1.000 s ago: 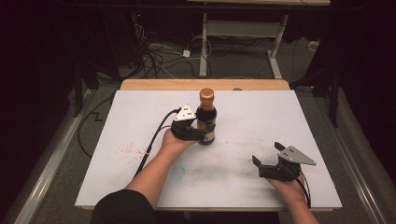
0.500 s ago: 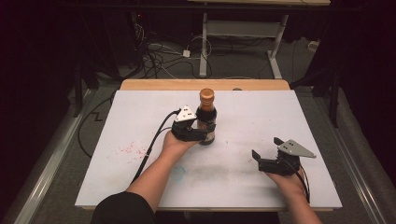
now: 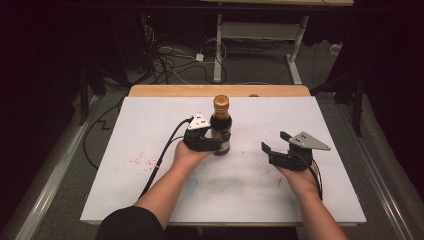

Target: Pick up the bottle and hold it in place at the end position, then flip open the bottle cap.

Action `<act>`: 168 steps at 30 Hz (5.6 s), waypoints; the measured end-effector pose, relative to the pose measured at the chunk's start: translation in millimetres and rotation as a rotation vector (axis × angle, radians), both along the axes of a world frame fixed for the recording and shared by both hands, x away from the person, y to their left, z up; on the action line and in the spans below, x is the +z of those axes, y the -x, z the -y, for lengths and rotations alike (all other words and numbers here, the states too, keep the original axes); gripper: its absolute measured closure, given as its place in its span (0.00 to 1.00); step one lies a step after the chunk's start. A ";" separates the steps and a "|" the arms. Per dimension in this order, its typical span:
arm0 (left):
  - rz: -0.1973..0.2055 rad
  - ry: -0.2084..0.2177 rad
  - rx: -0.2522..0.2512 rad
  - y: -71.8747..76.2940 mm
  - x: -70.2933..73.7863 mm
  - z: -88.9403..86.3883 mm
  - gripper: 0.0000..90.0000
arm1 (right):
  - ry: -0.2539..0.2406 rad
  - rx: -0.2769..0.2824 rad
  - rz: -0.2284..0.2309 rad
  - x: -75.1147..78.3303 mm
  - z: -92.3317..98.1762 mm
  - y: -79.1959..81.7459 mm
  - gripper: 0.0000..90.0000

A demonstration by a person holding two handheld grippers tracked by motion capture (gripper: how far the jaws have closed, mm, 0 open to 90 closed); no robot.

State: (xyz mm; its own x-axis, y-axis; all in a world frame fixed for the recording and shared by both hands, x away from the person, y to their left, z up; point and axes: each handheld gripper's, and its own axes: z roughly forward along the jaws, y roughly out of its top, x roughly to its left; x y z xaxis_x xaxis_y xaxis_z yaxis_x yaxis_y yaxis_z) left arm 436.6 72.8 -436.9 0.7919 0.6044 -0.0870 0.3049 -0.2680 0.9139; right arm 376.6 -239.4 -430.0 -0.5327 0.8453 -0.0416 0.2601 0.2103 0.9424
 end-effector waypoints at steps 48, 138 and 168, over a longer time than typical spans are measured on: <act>0.027 -0.003 0.017 3.4 -3.0 1.2 0.31 | 0.022 0.120 0.016 42.8 -65.6 -42.4 1.00; 0.048 -0.022 0.021 4.5 -6.6 3.1 0.33 | 0.174 0.212 0.110 113.9 -110.6 -35.5 1.00; 0.059 -0.031 0.028 5.2 -7.4 5.1 0.33 | 0.169 0.249 0.249 148.8 -125.4 -11.1 1.00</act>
State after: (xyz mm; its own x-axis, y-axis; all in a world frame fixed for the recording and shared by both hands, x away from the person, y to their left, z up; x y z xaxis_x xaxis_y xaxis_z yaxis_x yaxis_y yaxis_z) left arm 431.4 67.7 -444.4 0.7778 0.6282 -0.0212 0.2585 -0.2889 0.9218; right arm 387.7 -114.0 -281.1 -0.6765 0.6619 -0.3228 -0.0503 0.3957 0.9170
